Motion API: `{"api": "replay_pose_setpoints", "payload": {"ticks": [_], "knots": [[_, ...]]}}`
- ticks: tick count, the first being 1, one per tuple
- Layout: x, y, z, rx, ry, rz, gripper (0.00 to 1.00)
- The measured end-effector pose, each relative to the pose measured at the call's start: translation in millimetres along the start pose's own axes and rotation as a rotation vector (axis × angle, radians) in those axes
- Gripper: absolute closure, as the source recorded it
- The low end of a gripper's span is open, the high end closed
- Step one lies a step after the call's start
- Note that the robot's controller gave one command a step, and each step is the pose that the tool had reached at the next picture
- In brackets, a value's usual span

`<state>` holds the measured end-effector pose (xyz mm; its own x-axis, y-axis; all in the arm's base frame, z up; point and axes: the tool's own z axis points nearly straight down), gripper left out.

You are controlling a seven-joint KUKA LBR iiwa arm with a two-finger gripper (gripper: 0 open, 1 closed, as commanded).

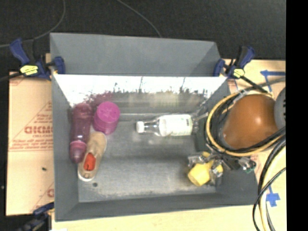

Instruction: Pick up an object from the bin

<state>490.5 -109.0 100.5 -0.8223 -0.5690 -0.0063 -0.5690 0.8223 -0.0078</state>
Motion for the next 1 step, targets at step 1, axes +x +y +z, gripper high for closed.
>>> {"api": "replay_pose_setpoints", "payload": {"ticks": [1], "knots": [[-0.4,-0.4,-8.9,0.001,-0.001,0.0,1.0]]}}
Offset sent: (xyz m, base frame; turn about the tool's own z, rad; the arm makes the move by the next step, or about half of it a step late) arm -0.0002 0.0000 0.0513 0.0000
